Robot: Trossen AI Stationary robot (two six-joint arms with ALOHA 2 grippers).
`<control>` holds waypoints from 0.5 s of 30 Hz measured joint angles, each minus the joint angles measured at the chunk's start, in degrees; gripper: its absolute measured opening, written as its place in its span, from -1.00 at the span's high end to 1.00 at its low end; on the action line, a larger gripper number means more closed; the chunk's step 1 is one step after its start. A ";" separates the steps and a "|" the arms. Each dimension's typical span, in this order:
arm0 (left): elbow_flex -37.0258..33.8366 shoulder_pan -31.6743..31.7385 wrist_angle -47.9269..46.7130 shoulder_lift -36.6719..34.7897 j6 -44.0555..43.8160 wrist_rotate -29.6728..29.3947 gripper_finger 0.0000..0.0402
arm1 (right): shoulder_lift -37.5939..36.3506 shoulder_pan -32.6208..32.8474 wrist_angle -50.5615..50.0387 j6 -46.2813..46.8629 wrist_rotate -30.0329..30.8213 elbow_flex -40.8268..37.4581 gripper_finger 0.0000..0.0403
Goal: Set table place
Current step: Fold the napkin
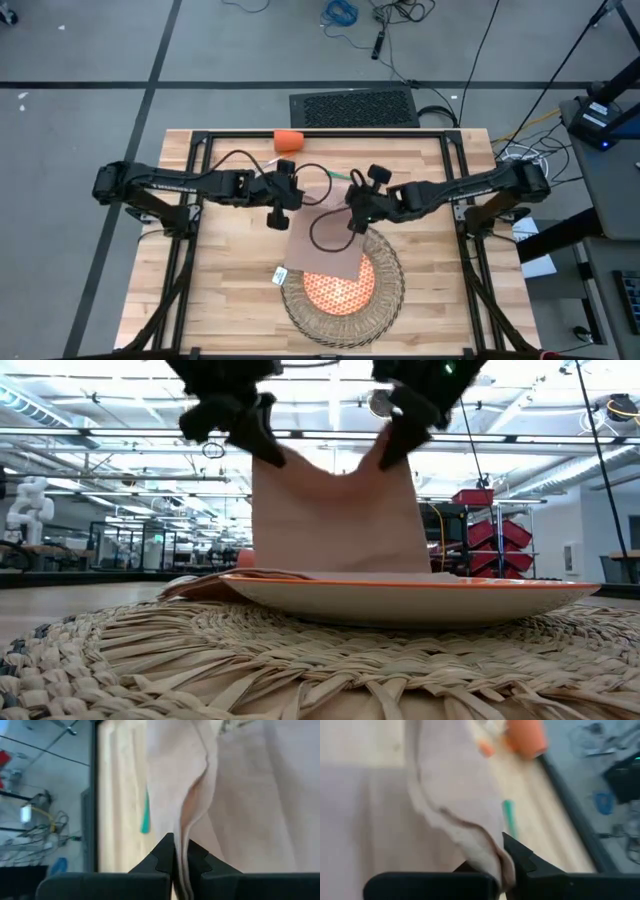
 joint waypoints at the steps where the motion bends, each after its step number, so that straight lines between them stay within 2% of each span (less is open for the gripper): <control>1: -1.36 0.38 1.02 0.00 -0.07 1.14 1.00 | 0.24 0.12 1.79 0.01 -1.26 -1.85 1.00; 6: -6.00 -0.27 2.83 0.04 -1.78 5.28 1.00 | 0.48 1.64 10.44 0.91 -5.20 -10.14 1.00; 12: -8.41 -5.13 2.90 0.04 -4.93 8.03 1.00 | 0.46 4.80 18.14 2.18 -9.07 -14.68 1.00; 15: -9.18 -6.89 3.40 0.04 -6.57 10.68 1.00 | 0.46 6.40 18.84 2.60 -9.31 -15.34 1.00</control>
